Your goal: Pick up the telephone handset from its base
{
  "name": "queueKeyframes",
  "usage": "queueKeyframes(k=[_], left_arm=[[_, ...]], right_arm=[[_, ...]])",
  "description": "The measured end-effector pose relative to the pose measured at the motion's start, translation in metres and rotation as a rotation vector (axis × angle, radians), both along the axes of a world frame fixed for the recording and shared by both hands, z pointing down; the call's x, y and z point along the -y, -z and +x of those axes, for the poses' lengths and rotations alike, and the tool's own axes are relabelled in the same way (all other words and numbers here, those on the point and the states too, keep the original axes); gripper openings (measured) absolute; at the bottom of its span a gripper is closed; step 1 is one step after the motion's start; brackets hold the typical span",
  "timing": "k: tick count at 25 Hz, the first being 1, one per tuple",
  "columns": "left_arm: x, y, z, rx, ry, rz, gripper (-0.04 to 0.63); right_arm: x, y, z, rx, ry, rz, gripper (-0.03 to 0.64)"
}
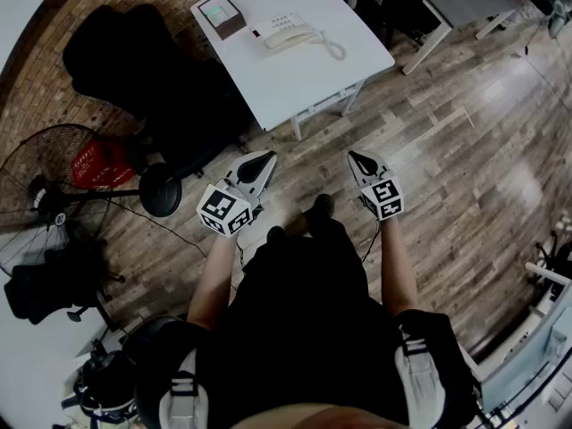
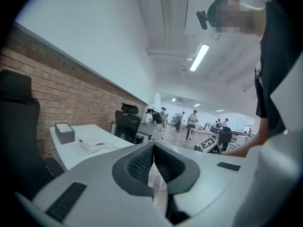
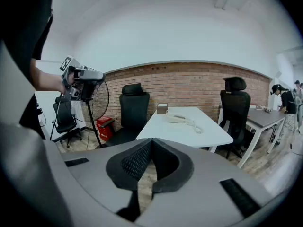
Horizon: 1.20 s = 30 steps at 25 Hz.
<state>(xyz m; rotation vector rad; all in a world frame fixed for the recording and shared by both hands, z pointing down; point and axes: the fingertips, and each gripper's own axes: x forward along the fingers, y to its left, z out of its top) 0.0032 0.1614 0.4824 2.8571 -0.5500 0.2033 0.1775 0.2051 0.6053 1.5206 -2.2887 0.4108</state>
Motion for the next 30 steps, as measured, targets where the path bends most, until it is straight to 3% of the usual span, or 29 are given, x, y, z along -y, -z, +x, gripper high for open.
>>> queueKeyframes(k=[4, 11, 15, 24, 29, 30], left_arm=[[-0.042, 0.001, -0.048, -0.018, -0.041, -0.019, 0.018], [-0.095, -0.043, -0.188, -0.005, 0.027, -0.129, 0.018], [-0.102, -0.051, -0.239, 0.000, 0.061, -0.136, 0.018], [-0.095, -0.025, -0.250, -0.017, 0.046, -0.070, 0.018], [-0.090, -0.014, -0.245, -0.040, 0.050, -0.060, 0.018], [-0.089, -0.014, -0.245, -0.037, 0.045, -0.059, 0.018]], right_arm=[[-0.030, 0.013, -0.046, -0.045, -0.038, 0.020, -0.005], [-0.060, 0.037, -0.124, -0.143, -0.073, 0.038, -0.005], [-0.075, 0.049, -0.156, -0.178, -0.066, 0.057, -0.005], [-0.079, 0.047, -0.198, -0.170, -0.060, 0.075, -0.003], [-0.076, 0.057, -0.194, -0.157, -0.056, 0.097, 0.002], [-0.074, 0.058, -0.192, -0.152, -0.065, 0.106, 0.034]])
